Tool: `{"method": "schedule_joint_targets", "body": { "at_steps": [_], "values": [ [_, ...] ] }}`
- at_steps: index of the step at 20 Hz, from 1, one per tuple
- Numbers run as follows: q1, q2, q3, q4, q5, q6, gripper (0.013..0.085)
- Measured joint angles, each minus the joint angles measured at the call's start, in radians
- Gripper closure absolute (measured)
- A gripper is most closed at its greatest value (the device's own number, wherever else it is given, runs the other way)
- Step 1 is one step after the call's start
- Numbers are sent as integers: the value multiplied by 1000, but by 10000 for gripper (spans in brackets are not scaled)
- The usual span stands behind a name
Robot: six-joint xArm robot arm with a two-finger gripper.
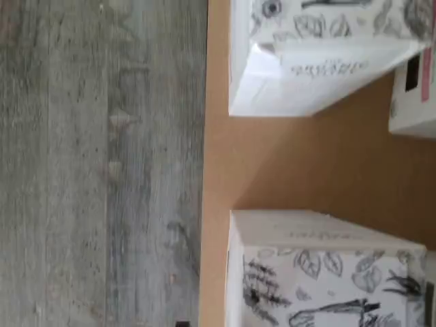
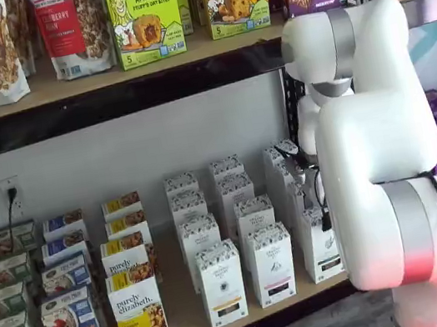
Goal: Pick up the white box with a green strip in the middle, on the bottom shelf, the sixth box from the left
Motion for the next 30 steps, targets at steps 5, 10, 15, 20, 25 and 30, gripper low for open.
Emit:
{"method": "schedule_joint_targets", "body": {
  "at_steps": [5, 10, 15, 20, 25, 30],
  "values": [
    [2, 31, -38, -116, 18, 102, 130],
    [10, 47, -43, -210, 3, 192, 130],
    [14, 61, -48, -250, -7, 232, 130],
    [21, 73, -59, -268, 5, 255, 130],
    [24, 75, -57, -274, 8, 263, 250],
    [23, 69, -45, -273, -9, 262, 290]
  ]
}}
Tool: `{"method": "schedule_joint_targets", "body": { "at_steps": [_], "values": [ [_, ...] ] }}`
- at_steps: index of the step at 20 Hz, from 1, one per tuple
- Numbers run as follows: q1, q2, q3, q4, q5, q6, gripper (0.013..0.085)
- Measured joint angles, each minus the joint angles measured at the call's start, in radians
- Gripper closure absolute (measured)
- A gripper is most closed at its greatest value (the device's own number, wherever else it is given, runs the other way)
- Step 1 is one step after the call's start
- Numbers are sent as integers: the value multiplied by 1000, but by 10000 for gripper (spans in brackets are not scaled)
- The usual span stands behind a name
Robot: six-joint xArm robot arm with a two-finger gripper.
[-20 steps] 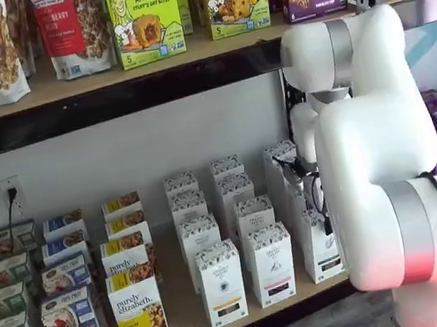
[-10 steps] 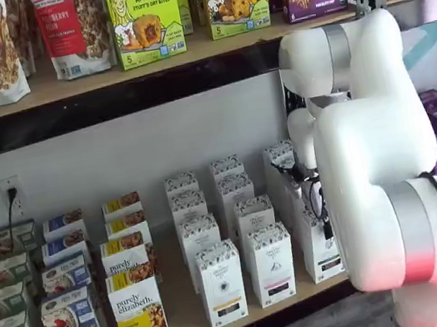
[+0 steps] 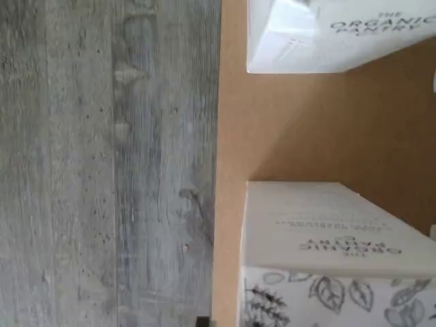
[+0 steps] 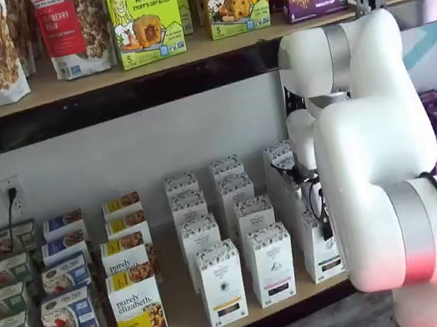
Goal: Pick up the white box with a green strip in the middle, on the bottom shelf, the sixth box from the left
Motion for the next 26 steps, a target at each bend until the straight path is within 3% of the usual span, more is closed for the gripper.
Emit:
{"method": "schedule_joint_targets", "body": {
  "at_steps": [4, 12, 15, 22, 26],
  "values": [
    [0, -6, 9, 5, -9, -4, 290],
    [1, -29, 44, -10, -18, 11, 490],
    [-3, -52, 87, -45, -41, 42, 490],
    [-8, -169, 307, -121, -139, 120, 490],
    [-17, -268, 466, -134, -212, 131, 490]
  ]
}}
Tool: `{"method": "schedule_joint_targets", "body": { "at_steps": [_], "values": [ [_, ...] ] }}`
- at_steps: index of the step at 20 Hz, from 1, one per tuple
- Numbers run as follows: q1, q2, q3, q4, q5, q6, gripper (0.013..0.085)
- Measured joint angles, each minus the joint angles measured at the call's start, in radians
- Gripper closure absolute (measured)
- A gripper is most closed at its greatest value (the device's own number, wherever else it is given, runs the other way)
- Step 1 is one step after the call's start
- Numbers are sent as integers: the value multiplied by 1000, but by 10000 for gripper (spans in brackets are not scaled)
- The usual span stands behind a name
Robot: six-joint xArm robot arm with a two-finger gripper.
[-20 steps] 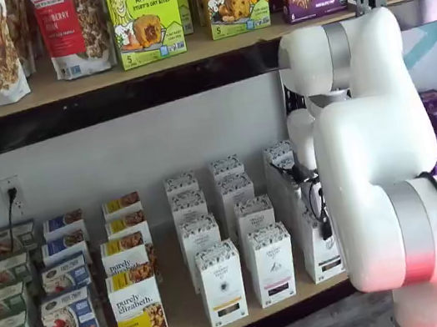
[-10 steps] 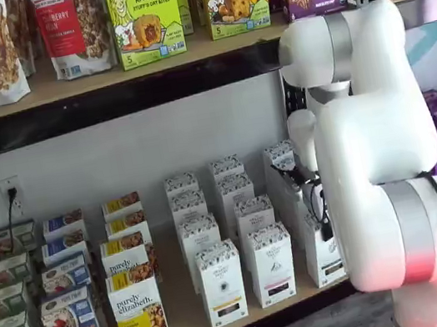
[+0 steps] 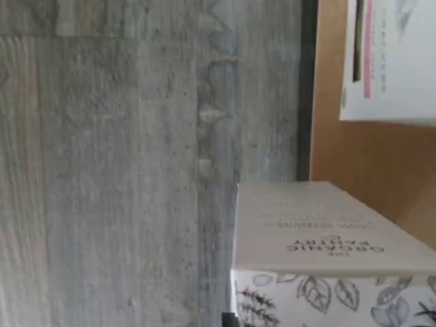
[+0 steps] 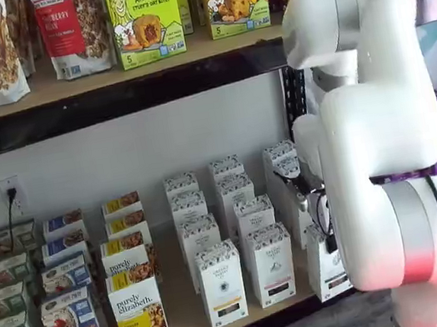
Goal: Pick up the white box with a green strip in the middle, on the bottom shelf, the sixth box from the left
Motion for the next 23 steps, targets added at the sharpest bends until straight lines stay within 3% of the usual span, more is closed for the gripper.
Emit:
{"method": "schedule_joint_targets", "body": {
  "at_steps": [8, 11, 13, 17, 23],
  "values": [
    [-6, -218, 264, -82, -61, 77, 490],
    [-5, -309, 350, -170, -62, 163, 490],
    [-4, -361, 396, -195, -58, 187, 490],
    [13, -473, 482, -141, -17, 148, 490],
    [39, -611, 571, 7, 49, 27, 490]
  ]
}}
